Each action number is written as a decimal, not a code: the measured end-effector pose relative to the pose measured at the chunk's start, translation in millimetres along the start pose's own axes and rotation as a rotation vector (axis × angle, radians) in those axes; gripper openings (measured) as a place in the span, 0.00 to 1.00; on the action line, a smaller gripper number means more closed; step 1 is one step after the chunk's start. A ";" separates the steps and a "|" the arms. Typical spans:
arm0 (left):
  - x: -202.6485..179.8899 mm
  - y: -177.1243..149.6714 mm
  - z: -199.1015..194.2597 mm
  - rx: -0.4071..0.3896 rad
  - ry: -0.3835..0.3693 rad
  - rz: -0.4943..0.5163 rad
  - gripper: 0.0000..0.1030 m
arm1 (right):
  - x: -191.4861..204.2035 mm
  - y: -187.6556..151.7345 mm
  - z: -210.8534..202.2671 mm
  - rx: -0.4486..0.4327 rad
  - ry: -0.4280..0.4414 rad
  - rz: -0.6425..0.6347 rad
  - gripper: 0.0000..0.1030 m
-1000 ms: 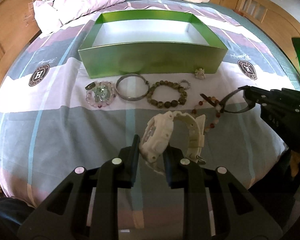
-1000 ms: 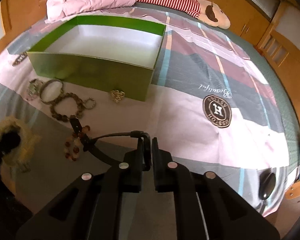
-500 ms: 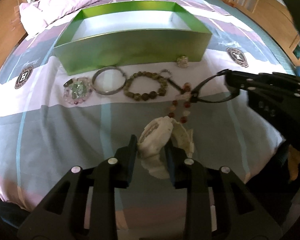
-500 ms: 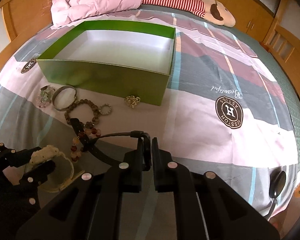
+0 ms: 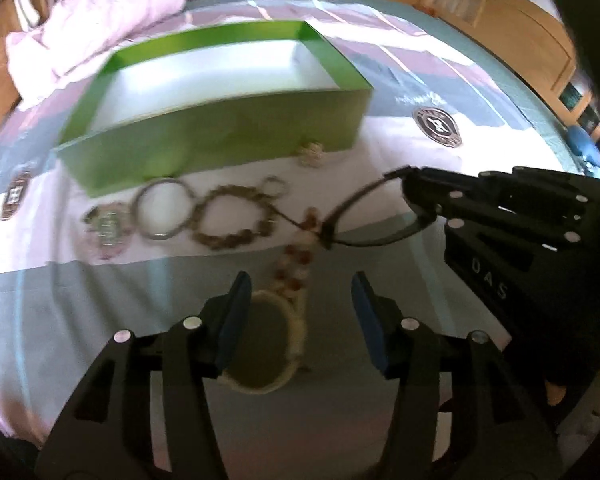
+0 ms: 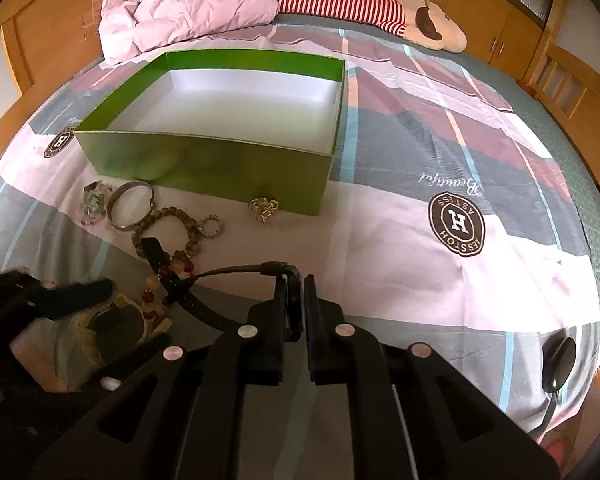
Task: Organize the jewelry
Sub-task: 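Grasp the white watch with the left tool while the right tool grasps the black-strap watch, then carry both watches over the green box and open both tools inside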
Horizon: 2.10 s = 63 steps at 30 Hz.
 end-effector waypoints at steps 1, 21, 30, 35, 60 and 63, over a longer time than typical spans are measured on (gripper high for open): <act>-1.3 0.1 4.0 0.008 -0.004 -0.002 0.41 | -0.1 -0.6 -0.5 0.000 0.001 -0.001 0.09; 89.2 7.7 -18.6 -0.035 0.178 -0.147 0.54 | -5.9 -8.8 3.1 0.018 -0.022 0.004 0.09; 47.4 -34.6 0.8 0.077 0.093 -0.035 0.52 | 0.8 -12.1 5.2 0.028 -0.020 -0.004 0.09; 49.2 -38.0 10.3 0.081 0.097 -0.051 0.22 | 3.9 -13.7 3.5 0.026 -0.015 -0.001 0.09; 140.3 160.4 -55.6 -0.341 0.205 -0.164 0.22 | 7.4 171.9 9.0 -0.252 -0.004 0.173 0.09; 151.2 156.8 -8.5 -0.256 0.195 -0.190 0.22 | 17.1 162.4 58.0 -0.159 0.000 0.171 0.09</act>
Point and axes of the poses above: each gripper's, at about its wrist camera, not at the fingertips, and z roughly the way its jaws point, x to its left, y to its top, the point moved 6 cm from there along z, roughly the way its jaws point, and after that the axes turned 5 degrees about -x, right-handed, at the moved point
